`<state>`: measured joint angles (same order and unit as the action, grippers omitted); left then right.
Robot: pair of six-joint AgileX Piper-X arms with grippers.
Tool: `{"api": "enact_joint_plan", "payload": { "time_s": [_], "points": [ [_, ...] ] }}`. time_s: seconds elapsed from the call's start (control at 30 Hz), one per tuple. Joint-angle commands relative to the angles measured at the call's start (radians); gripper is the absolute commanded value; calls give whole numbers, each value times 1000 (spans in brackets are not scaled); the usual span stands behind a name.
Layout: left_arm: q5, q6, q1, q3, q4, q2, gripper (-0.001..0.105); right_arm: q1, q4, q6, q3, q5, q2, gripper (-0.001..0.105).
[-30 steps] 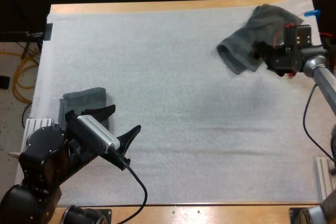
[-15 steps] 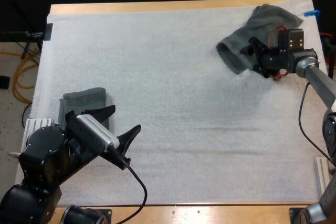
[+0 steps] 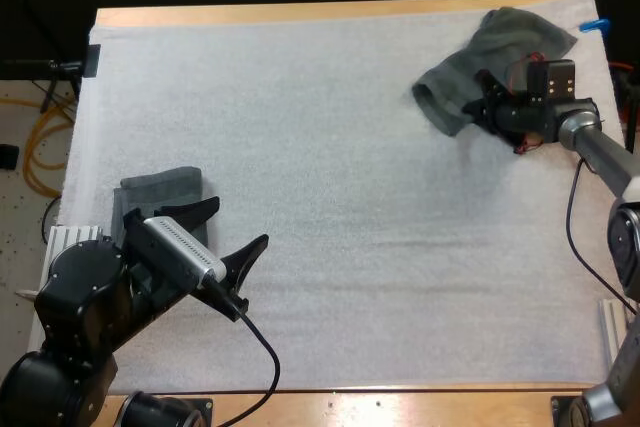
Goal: Pick towel from pile fold and stack
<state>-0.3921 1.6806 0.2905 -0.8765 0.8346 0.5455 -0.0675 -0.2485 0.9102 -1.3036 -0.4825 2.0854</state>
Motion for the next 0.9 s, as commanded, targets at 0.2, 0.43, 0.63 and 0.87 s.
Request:
{"api": "enact_joint_plan", "payload": {
  "time_s": [0.2, 0.43, 0.63, 0.87],
  "points": [
    [-7, 28, 3, -6, -10, -1, 67, -7, -15, 198, -12, 66, -90, 0],
    [-7, 28, 3, -6, -10, -1, 67, -7, -93, 454, -12, 143, -291, 0],
    [-7, 28, 3, -6, -10, -1, 67, -7, -216, 645, -12, 211, -507, 0],
    [-7, 28, 3, -6, -10, -1, 67, -50, -423, 649, -12, 205, -704, 0]
  ]
}}
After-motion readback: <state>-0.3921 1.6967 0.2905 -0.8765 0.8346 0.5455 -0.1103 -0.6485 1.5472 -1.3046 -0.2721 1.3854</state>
